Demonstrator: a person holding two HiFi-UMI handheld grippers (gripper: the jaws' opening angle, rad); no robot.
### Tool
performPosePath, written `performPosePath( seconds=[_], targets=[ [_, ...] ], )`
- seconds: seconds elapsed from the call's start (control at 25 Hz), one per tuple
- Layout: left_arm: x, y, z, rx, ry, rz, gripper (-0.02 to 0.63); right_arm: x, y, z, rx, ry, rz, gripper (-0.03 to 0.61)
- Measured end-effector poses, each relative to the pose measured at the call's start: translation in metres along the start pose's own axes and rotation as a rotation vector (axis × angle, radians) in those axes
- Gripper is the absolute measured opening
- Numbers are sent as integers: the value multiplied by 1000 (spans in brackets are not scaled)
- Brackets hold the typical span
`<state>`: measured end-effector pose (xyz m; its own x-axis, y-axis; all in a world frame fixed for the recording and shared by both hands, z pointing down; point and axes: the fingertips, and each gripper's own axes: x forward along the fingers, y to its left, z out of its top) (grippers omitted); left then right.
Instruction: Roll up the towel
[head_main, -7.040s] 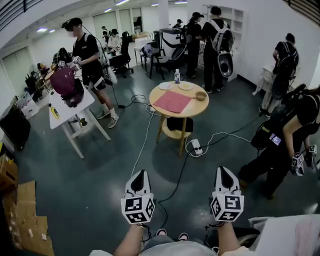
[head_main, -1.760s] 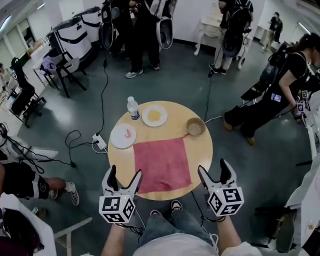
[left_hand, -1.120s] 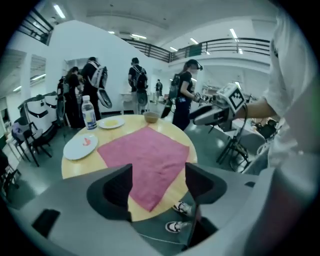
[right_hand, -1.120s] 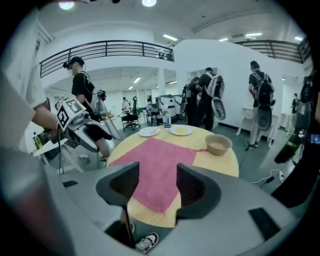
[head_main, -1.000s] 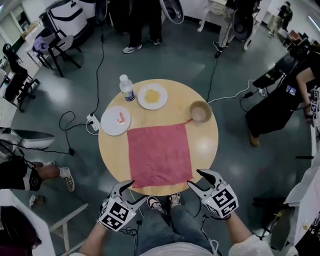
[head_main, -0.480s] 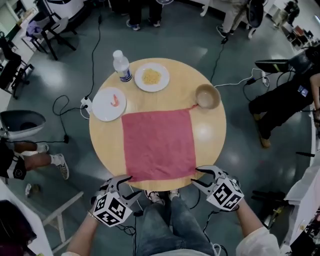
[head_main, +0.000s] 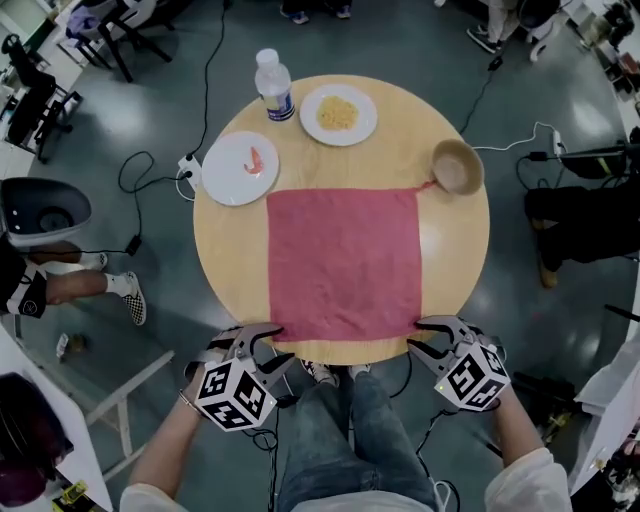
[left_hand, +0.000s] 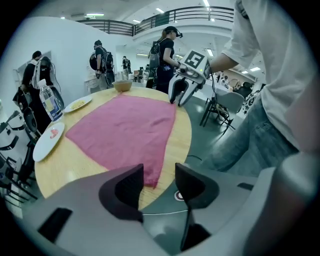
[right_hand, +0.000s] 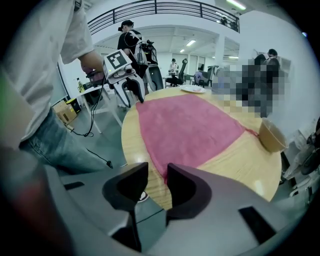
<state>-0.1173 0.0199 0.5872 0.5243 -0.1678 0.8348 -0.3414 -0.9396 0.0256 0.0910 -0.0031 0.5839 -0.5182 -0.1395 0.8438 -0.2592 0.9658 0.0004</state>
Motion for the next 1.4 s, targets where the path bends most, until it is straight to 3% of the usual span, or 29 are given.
performPosePath(
  seconds=[0.08, 0.44, 0.52, 0.6, 1.16, 1.4],
  targets=[
    [1, 0, -1, 21, 5, 3, 170, 2, -1, 0, -20, 6, -2, 108],
    [5, 2, -1, 40, 4, -5, 117, 4, -10, -1, -18, 3, -23, 40],
    [5, 5, 0, 37, 4, 15, 90, 3, -10, -1, -13, 3, -23, 34],
    [4, 11, 0, 36, 3, 52, 18, 3, -10, -1, -13, 5, -23, 34],
    [-9, -7, -2, -18, 6, 0, 18, -12, 11, 2, 5, 8, 37, 28],
    [-17, 1, 10, -68, -20, -27, 18, -24, 0, 10, 44, 6, 66, 28]
  ],
)
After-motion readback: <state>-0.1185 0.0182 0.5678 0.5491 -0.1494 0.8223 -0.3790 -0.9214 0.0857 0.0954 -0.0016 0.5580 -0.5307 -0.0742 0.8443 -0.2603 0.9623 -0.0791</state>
